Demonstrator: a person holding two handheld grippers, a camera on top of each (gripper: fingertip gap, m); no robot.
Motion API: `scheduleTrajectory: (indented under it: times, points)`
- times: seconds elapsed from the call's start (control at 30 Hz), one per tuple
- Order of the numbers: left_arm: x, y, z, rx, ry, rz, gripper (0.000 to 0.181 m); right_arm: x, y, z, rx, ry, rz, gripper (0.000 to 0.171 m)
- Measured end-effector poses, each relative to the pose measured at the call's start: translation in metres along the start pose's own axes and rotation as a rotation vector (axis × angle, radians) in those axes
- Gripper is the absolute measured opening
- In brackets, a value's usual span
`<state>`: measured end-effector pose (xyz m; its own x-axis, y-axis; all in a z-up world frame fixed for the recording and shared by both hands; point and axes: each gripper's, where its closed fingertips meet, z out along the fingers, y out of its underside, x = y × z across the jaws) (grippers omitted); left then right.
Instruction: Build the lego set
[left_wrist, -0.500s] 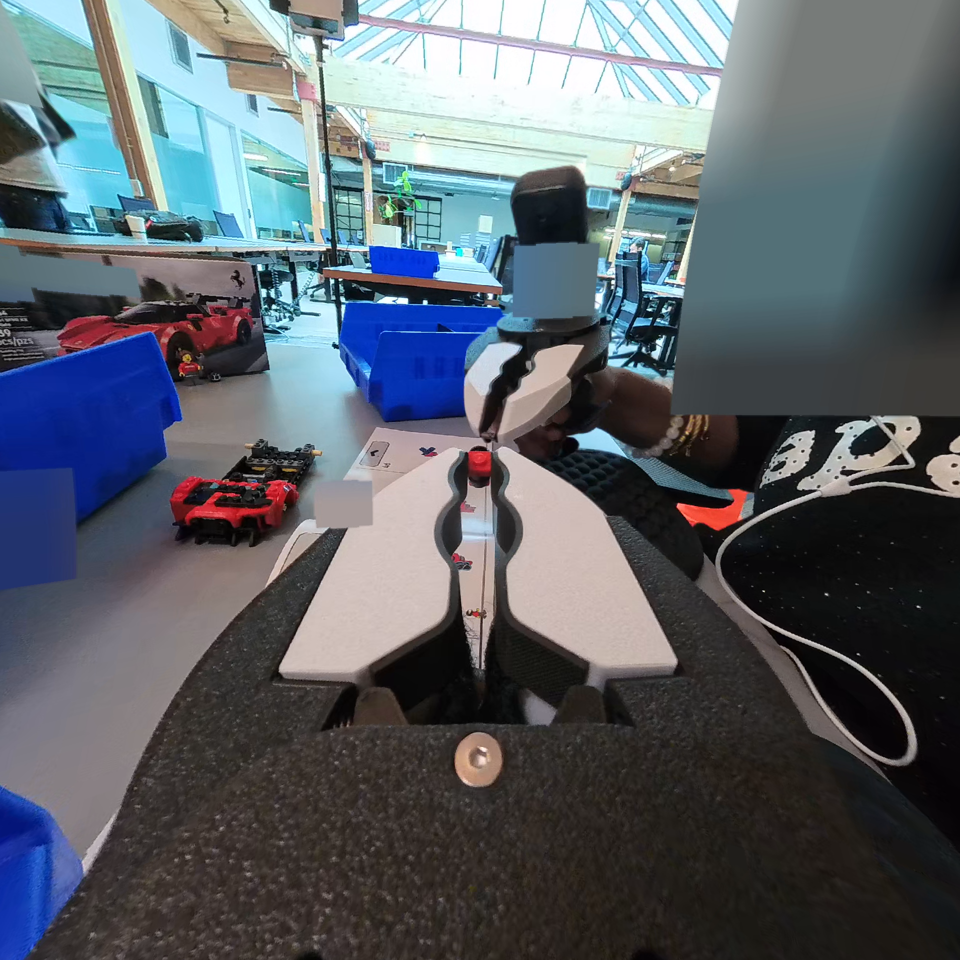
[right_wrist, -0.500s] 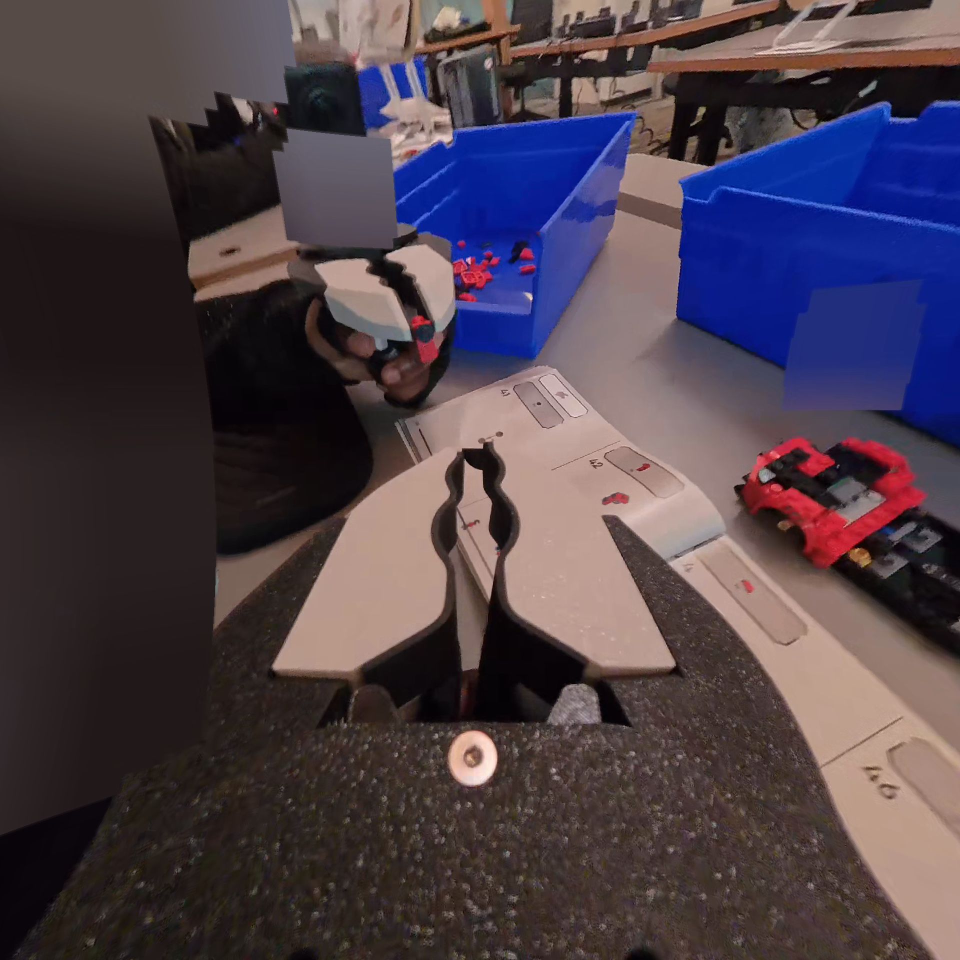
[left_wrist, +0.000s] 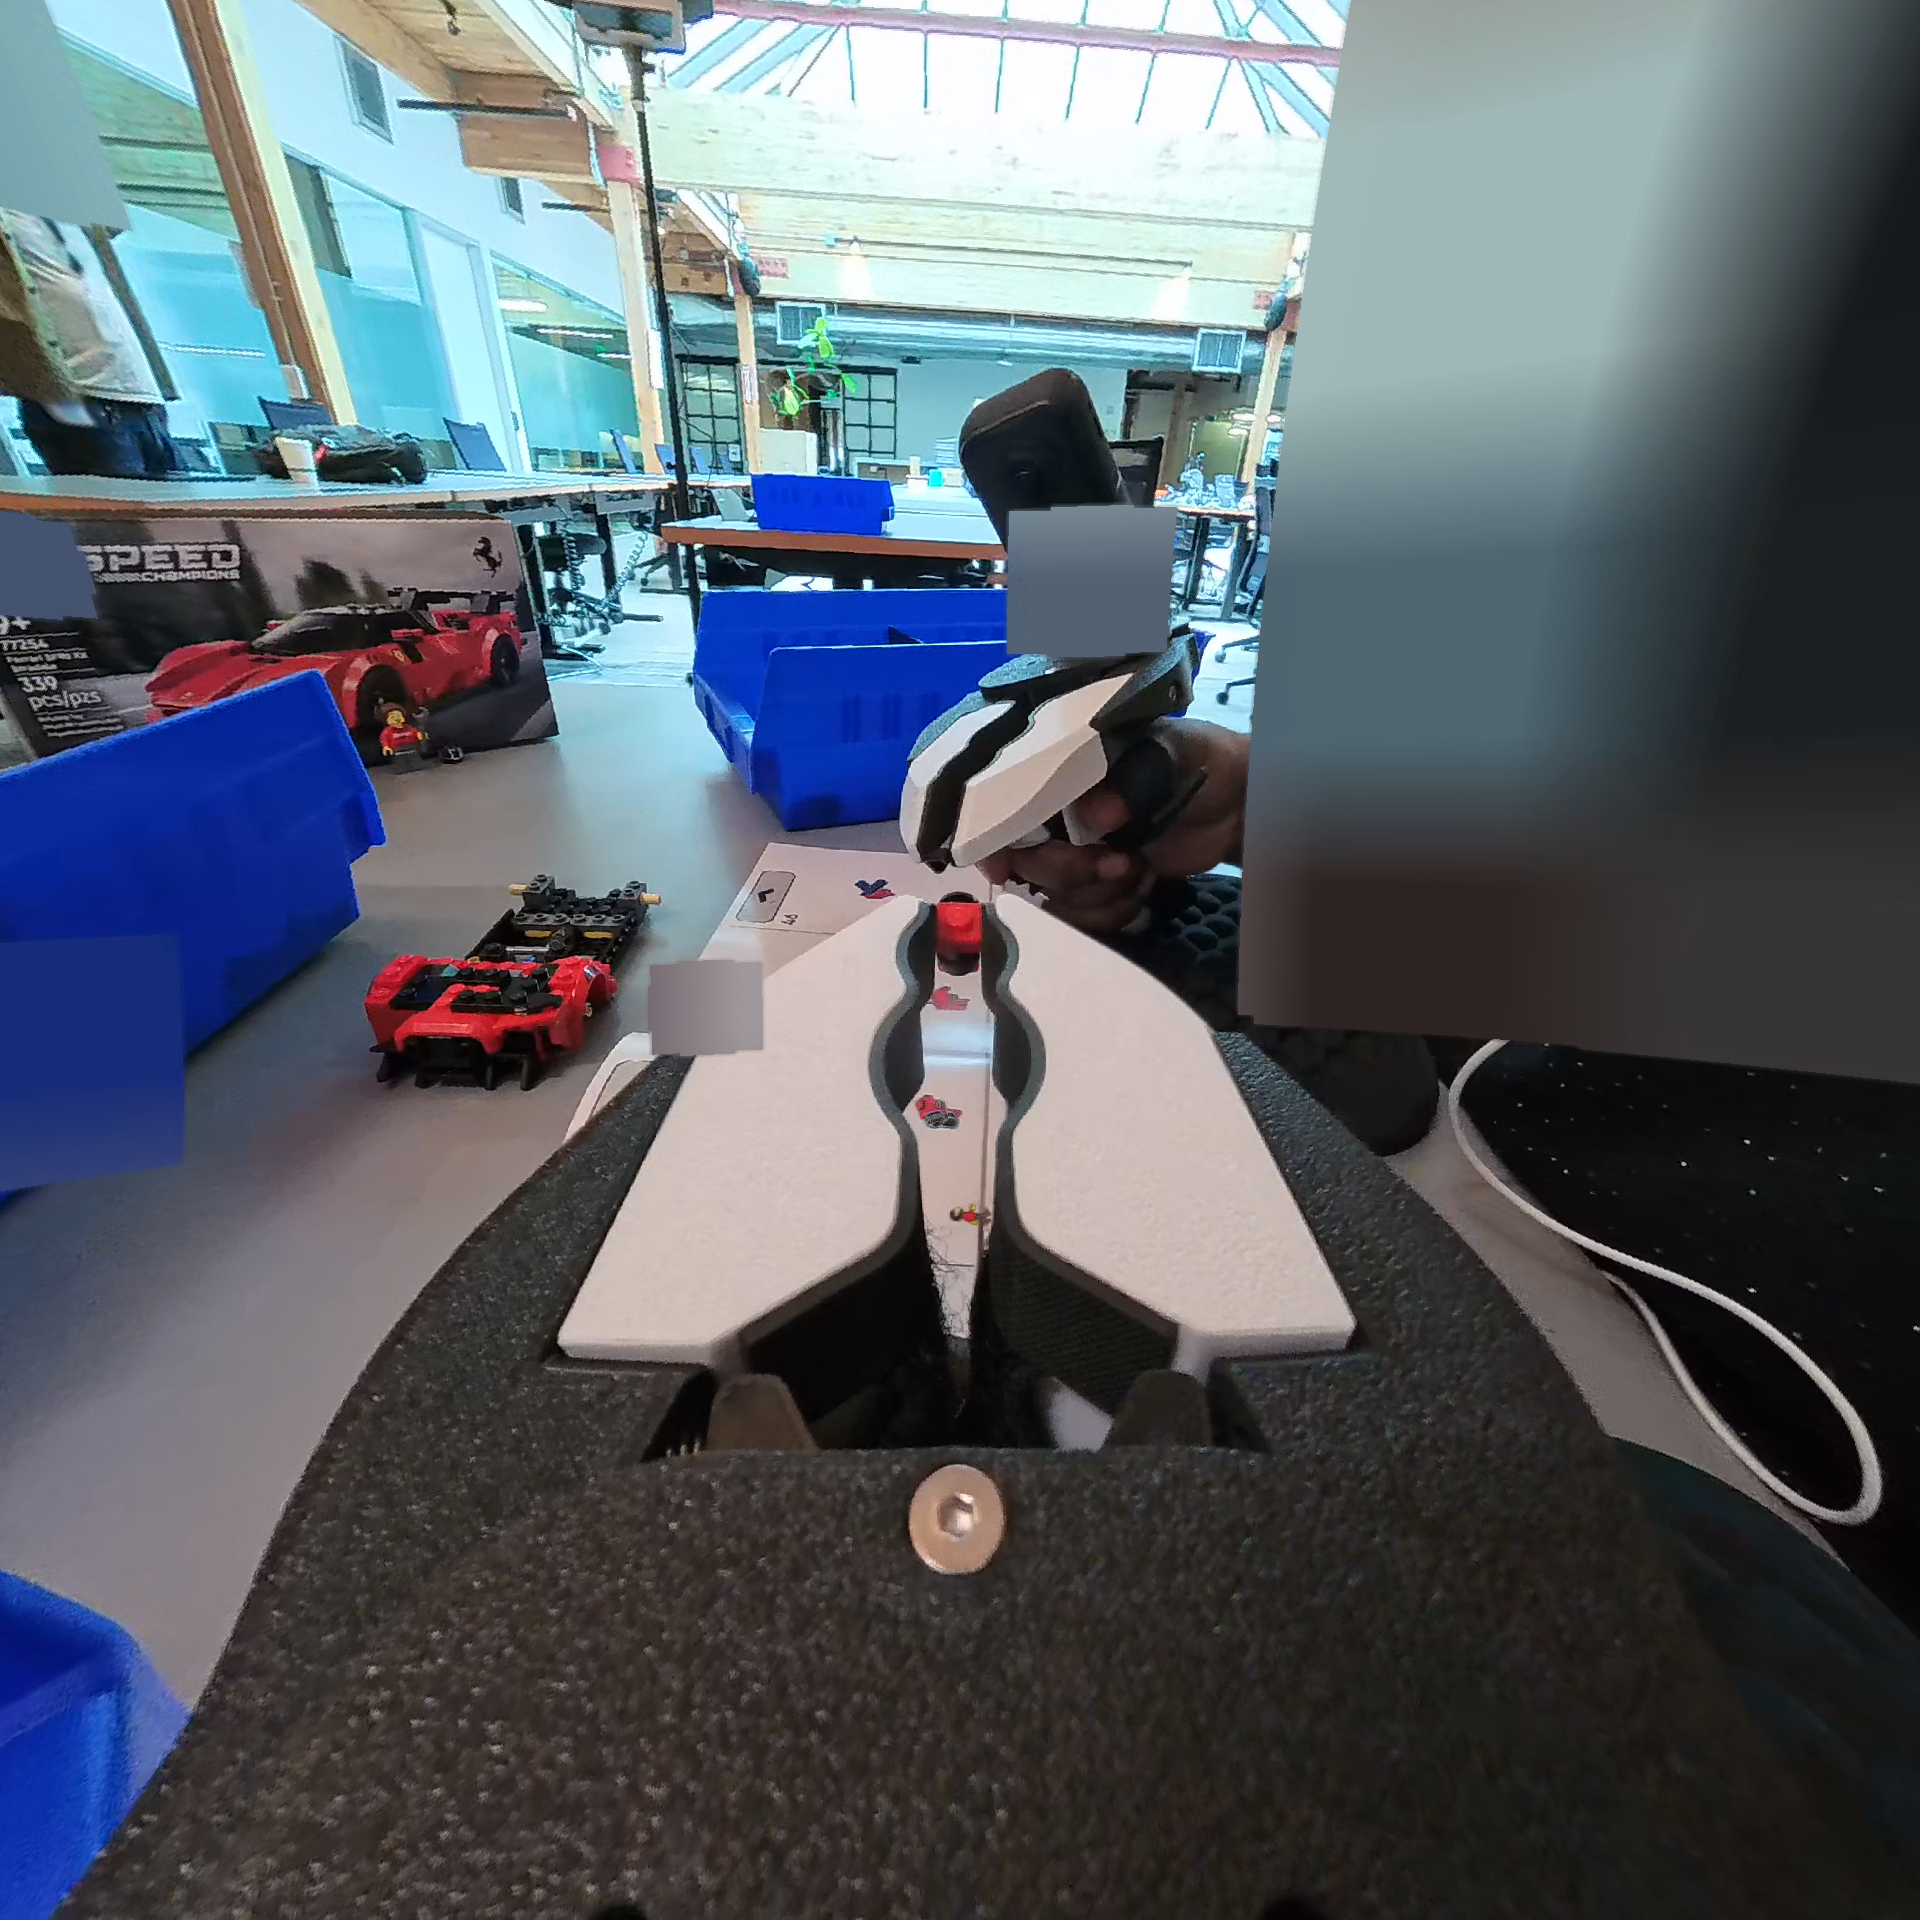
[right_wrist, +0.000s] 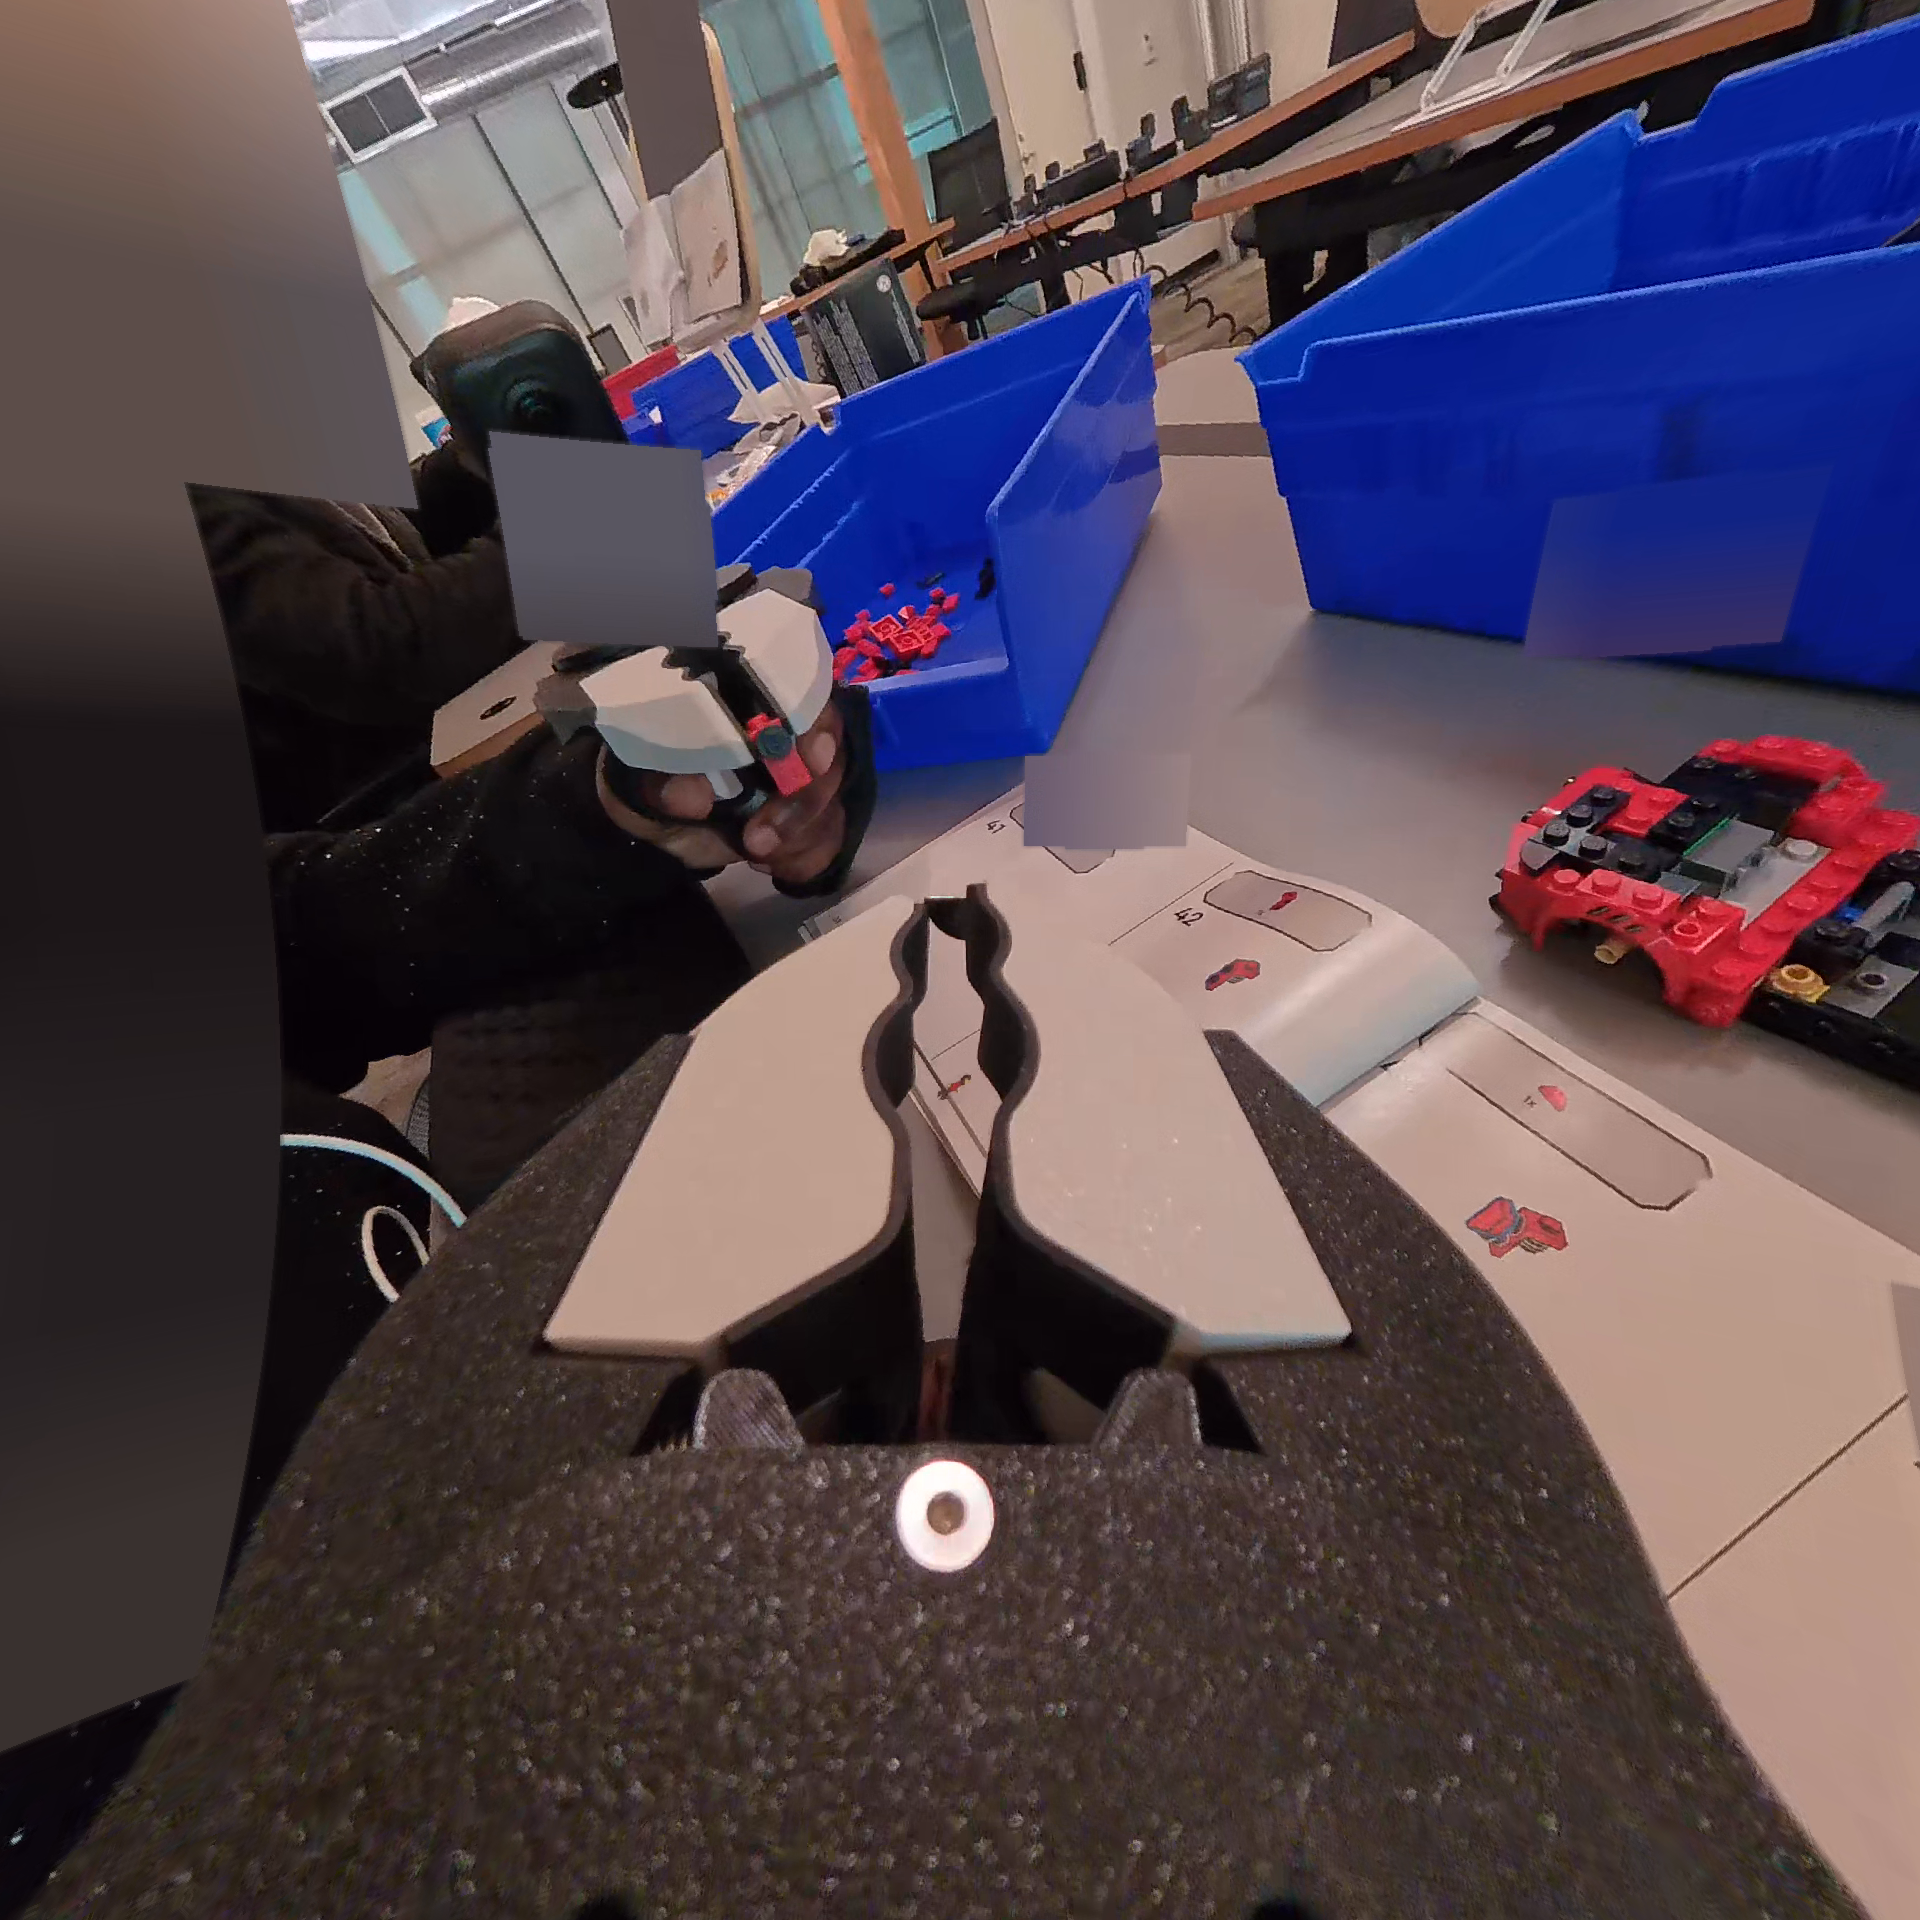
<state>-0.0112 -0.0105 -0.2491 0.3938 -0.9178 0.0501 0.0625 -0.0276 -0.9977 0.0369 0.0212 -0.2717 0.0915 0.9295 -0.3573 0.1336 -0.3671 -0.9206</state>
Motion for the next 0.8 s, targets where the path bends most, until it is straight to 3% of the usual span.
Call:
scheduleTrajectory:
  times: [0.13, 0.4, 0.8]
  points:
    - [-0.001, 0.000, 0.000, -0.001, -0.012, 0.019, 0.007, 0.000, -0.004, -0.002, 0.032, -0.013, 0.042, 0.006]
    - [-0.002, -0.002, -0.001, 0.006, -0.025, 0.033, 0.007, -0.004, -0.022, -0.010, 0.211, -0.202, 0.399, 0.006]
    - [-0.001, 0.001, 0.000, -0.011, -0.020, 0.035, 0.007, -0.004, -0.013, -0.005, 0.164, -0.186, 0.365, 0.006]
